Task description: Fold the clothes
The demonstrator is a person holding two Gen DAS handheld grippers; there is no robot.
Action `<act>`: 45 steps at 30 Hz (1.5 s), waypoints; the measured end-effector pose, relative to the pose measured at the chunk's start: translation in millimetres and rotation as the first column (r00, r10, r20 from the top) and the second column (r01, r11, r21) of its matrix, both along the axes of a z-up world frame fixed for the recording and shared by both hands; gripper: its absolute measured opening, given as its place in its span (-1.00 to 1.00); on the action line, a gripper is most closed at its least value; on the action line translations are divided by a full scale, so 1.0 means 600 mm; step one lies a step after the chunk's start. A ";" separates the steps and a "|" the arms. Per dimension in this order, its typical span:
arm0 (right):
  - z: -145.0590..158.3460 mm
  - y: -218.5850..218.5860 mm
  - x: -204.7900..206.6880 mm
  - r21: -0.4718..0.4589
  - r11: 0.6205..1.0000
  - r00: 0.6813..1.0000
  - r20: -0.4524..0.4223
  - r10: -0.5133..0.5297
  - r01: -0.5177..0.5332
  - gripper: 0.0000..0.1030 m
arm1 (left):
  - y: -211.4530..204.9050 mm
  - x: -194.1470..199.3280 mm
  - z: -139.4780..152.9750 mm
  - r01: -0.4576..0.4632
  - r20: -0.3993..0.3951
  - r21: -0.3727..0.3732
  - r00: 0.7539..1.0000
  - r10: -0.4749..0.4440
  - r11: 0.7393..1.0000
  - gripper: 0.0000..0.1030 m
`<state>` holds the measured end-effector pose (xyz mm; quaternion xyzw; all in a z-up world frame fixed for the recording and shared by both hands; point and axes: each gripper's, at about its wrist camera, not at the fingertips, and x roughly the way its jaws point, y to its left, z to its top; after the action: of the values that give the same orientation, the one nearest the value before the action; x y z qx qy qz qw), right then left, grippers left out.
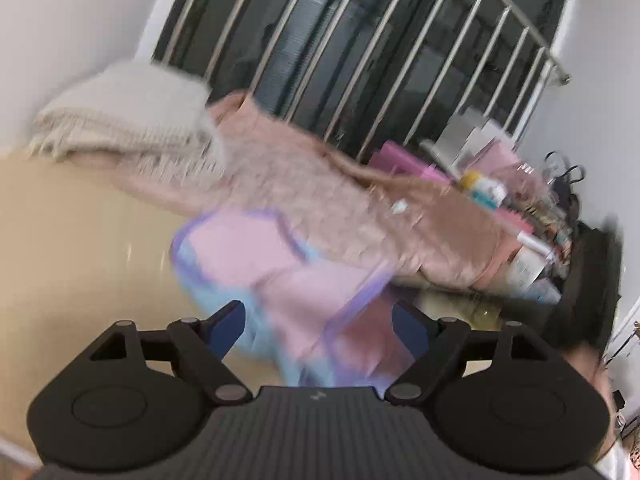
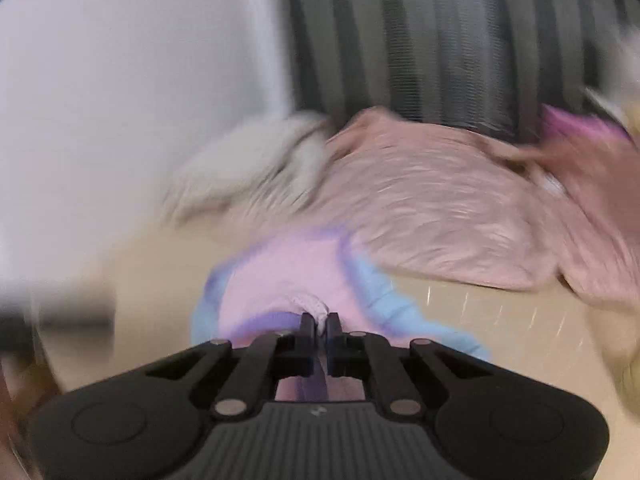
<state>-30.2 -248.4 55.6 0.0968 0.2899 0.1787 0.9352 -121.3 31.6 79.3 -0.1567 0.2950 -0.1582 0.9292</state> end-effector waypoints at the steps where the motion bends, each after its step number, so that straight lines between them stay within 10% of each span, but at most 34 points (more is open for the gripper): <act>1: 0.002 -0.026 0.016 0.055 0.997 0.999 -0.019 -0.047 0.048 -0.89 | -0.009 0.006 -0.016 -0.019 -0.035 0.013 0.999 0.019 1.000 0.59; 6: -0.006 -0.076 0.037 -0.008 0.979 0.975 -0.087 -0.203 0.203 -0.08 | -0.101 0.026 -0.061 -0.040 0.017 0.219 0.999 0.037 0.975 0.58; 10: 0.005 -0.056 -0.024 -0.101 0.984 0.989 0.043 -0.141 0.145 -0.11 | -0.140 0.040 -0.072 -0.036 0.056 0.346 0.998 0.018 0.938 -0.86; 11: 0.006 -0.039 -0.039 -0.157 0.983 0.994 0.071 -0.083 0.094 -0.14 | -0.138 0.038 -0.072 -0.037 0.062 0.335 0.998 0.017 0.942 -0.91; 14: -0.001 0.011 -0.062 -0.272 0.960 0.990 0.104 0.097 -0.066 -0.44 | -0.125 0.031 -0.067 -0.048 0.082 0.277 0.996 0.026 0.960 -0.96; 23: -0.031 0.119 -0.081 -0.529 0.819 0.914 0.179 0.364 -0.223 -0.37 | -0.014 -0.054 -0.012 -0.182 0.227 0.098 0.961 0.156 0.978 -0.97; 29: -0.067 0.177 -0.087 -0.642 0.724 0.896 0.129 0.425 -0.252 -0.30 | 0.006 -0.109 -0.028 -0.216 0.286 0.177 0.945 0.160 0.960 -0.96; 34: -0.083 0.193 -0.071 -0.603 0.764 0.925 0.111 0.364 -0.229 -0.96 | 0.017 -0.114 -0.034 -0.238 0.263 0.179 0.946 0.187 0.955 -0.96; 40: 0.006 0.142 -0.139 -0.444 0.895 0.931 0.313 0.188 -0.032 -0.95 | 0.004 -0.116 -0.039 -0.255 0.291 0.238 0.939 0.182 0.937 -0.96; 45: 0.016 0.098 -0.176 -0.395 0.919 0.957 0.271 0.107 0.009 -0.81 | -0.033 -0.111 -0.062 -0.210 0.276 0.324 0.954 0.121 0.922 -0.79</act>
<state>-136.1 -189.9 65.1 -0.1266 0.1835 0.1530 0.9628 -187.7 11.7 42.2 0.0076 0.1843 -0.0420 0.9819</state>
